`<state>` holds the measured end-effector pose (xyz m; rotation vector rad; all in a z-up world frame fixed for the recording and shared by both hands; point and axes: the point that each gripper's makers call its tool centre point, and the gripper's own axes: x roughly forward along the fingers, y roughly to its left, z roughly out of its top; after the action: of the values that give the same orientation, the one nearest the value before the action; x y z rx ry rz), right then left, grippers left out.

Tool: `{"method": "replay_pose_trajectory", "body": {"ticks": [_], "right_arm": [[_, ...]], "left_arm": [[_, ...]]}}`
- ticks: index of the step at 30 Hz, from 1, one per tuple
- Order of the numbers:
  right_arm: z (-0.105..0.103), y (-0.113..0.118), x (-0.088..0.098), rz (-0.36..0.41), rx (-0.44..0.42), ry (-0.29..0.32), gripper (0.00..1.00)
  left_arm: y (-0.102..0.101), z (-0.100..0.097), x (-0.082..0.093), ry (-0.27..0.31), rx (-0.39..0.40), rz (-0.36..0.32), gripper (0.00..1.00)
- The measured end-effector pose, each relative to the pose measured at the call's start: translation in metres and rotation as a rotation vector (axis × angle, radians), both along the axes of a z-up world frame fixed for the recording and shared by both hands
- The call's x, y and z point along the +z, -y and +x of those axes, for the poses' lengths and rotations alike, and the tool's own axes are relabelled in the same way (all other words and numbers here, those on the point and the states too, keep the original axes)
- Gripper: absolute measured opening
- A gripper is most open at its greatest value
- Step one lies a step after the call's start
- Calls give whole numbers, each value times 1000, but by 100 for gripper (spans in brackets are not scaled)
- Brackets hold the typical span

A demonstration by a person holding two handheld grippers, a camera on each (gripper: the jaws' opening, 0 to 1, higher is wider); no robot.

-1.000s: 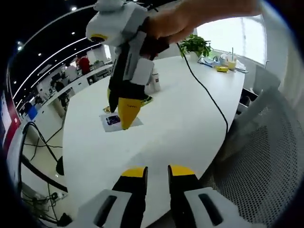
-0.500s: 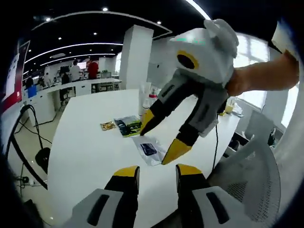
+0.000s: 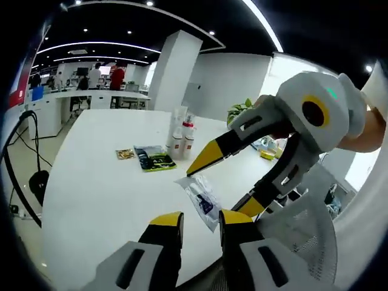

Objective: Arrange the skincare products in the storage area until every visible bottle or jar stands upright without overlapping.

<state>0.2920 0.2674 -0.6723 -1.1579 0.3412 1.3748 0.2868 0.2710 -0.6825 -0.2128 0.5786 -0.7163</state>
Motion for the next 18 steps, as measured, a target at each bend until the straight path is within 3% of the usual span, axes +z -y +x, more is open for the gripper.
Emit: {"method": "replay_pose_trajectory", "body": {"ticks": [10, 14, 18], "right_arm": [[-22, -11, 2, 1, 83, 76, 36], [-25, -15, -2, 2, 86, 79, 36], [-25, -16, -4, 11, 74, 78, 36]], "left_arm": [[4, -6, 2, -10, -29, -7, 17], [6, -10, 0, -20, -57, 7, 8], [5, -11, -1, -24, -61, 26, 6]]}}
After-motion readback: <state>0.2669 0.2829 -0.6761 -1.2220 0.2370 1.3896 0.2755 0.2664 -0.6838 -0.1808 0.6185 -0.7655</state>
